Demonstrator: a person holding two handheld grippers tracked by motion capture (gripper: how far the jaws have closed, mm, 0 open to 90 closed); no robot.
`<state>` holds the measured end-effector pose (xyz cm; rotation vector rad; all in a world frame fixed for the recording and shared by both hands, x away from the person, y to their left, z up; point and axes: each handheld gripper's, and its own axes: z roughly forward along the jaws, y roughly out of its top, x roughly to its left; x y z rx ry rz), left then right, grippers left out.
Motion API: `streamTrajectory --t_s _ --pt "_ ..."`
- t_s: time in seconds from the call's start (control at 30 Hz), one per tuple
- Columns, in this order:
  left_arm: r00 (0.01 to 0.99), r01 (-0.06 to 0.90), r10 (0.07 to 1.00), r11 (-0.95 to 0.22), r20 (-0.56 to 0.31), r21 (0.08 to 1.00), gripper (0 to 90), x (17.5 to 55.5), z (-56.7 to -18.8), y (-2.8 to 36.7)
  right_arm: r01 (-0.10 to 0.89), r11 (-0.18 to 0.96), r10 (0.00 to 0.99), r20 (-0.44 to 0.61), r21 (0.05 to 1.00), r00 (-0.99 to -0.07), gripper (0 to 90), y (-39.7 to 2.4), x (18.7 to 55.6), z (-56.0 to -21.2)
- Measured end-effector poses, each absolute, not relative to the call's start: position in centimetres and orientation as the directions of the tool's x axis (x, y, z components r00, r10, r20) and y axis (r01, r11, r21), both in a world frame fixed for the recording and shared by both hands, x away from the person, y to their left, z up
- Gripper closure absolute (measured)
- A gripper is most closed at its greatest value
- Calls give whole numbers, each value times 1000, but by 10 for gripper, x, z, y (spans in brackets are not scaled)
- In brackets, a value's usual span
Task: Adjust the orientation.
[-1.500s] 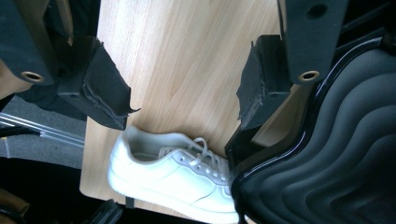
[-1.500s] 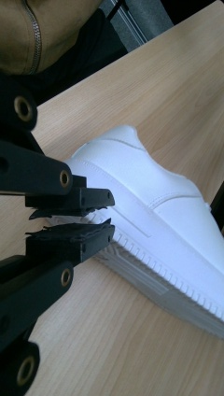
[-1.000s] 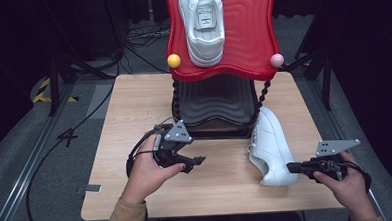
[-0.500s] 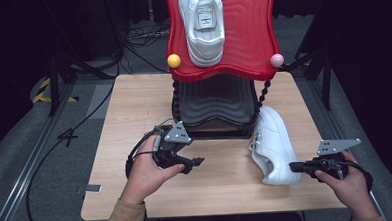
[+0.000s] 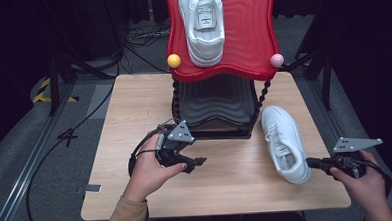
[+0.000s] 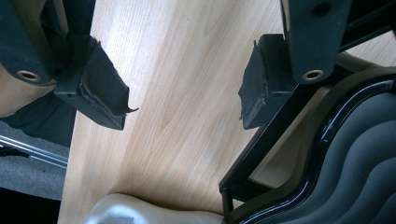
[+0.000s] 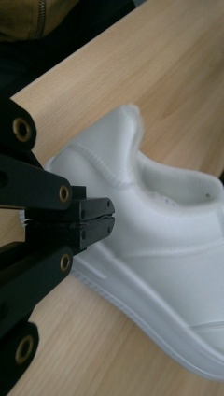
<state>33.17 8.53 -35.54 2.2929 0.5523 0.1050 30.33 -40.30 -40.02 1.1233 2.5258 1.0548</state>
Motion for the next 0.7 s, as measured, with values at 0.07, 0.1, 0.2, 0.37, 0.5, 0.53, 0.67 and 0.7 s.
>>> streamTrajectory --t_s 0.07,0.1,0.2,0.37,0.5,0.53,0.67,0.7 --pt "902 360 421 -617 -93 699 334 333 -356 85 575 464 756 37 673 -653 900 -414 300 -392" --pt "902 361 420 -618 -95 698 334 333 -356 85 580 449 761 49 680 -647 900 -417 300 -390" --pt "903 361 418 -618 -98 698 333 334 -358 83 579 432 764 61 692 -643 900 -424 297 -388" --pt "905 360 414 -619 -99 698 332 335 -357 83 574 430 756 70 696 -651 900 -426 296 -388" --pt "901 367 422 -611 -104 702 331 336 -357 85 560 424 741 83 712 -667 867 -426 294 -385" --pt "901 366 420 -612 -104 701 330 336 -357 85 553 425 736 83 717 -672 852 -425 294 -384" --pt "903 364 418 -614 -102 701 330 335 -357 87 535 426 719 86 730 -690 819 -424 293 -380" --pt "903 364 416 -614 -104 701 330 335 -357 87 530 432 705 93 730 -703 788 -422 293 -378"
